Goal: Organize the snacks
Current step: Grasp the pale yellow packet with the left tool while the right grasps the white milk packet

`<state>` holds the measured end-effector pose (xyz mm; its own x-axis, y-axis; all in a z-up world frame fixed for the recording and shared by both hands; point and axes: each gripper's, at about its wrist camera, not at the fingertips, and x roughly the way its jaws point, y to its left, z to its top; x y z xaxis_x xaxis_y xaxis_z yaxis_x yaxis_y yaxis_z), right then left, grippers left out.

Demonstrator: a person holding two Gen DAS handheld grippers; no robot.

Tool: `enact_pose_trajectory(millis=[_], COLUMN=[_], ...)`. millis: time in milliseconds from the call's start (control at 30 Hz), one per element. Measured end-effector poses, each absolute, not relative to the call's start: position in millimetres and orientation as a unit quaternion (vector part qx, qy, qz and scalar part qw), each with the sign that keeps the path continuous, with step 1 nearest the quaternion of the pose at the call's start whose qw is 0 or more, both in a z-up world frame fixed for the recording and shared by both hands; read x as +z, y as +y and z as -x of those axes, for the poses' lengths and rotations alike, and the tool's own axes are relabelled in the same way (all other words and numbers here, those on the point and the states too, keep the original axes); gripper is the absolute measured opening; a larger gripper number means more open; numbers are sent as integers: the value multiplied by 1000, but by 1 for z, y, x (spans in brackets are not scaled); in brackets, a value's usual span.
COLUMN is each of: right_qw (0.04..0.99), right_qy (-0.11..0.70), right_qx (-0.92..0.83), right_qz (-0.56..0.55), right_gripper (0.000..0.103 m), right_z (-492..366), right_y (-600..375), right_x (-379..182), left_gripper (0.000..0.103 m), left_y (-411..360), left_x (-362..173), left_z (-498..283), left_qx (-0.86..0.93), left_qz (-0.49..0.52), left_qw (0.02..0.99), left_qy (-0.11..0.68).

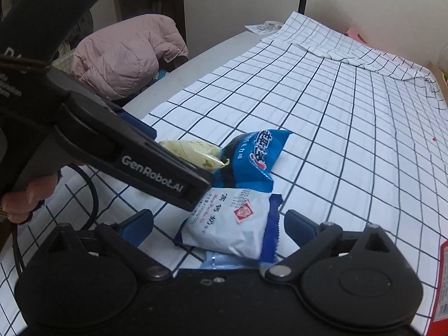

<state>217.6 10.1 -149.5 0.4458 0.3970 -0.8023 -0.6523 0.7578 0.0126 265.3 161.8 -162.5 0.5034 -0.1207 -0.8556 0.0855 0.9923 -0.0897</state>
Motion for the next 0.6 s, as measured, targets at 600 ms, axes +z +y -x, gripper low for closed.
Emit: enact_pose_trajectory(millis=[600], right_qw=[850], right_qy=[408], right_qx=[298], right_qz=[149], right_gripper=[58], right_z=[-222], right_y=[8], right_x=[-149], left_gripper=[52], left_y=[170], left_x=[-159], left_z=[-260], left_qx=[-45], left_qz=[58], left_qw=[868], left_qy=[491])
